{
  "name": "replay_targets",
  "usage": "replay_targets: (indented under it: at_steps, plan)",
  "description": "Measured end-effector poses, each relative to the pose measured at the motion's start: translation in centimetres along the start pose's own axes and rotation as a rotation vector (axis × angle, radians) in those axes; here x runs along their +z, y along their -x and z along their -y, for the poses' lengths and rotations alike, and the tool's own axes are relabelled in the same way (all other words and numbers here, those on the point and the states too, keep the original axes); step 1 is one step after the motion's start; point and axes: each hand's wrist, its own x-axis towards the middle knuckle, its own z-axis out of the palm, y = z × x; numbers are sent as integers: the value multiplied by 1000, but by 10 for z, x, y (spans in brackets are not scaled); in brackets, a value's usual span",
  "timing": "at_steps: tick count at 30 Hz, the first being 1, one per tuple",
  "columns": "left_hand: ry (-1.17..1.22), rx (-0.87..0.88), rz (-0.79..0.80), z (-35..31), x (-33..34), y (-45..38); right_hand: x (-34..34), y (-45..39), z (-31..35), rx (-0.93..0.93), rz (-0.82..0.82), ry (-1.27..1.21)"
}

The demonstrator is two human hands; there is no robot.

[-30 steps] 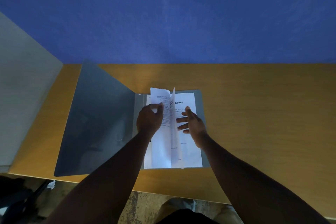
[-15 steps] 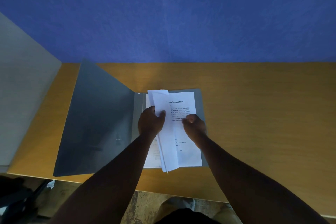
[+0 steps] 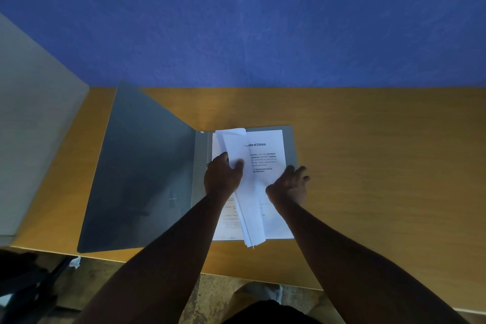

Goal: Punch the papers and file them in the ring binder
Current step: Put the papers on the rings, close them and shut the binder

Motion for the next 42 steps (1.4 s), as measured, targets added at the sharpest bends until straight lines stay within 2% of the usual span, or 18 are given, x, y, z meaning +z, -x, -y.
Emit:
replay_targets:
  at_steps: [11, 20, 24, 30, 37, 42]
  plan:
    - [26, -17, -5, 6, -4, 1, 8, 1, 13, 14, 0, 118]
    - [25, -42, 12, 11, -7, -3, 6, -7, 14, 89, 58, 44]
    - [0, -43, -75, 12, -19, -14, 9, -8, 12, 80, 81, 29]
    - [-79, -162, -139, 18, -49, -32, 6, -7, 15, 116, 82, 49]
    - [-37, -169, -120, 26, -54, -35, -2, -8, 12, 93, 102, -184]
    - [176, -69, -10, 23, -40, -33, -10, -9, 19, 106, 116, -283]
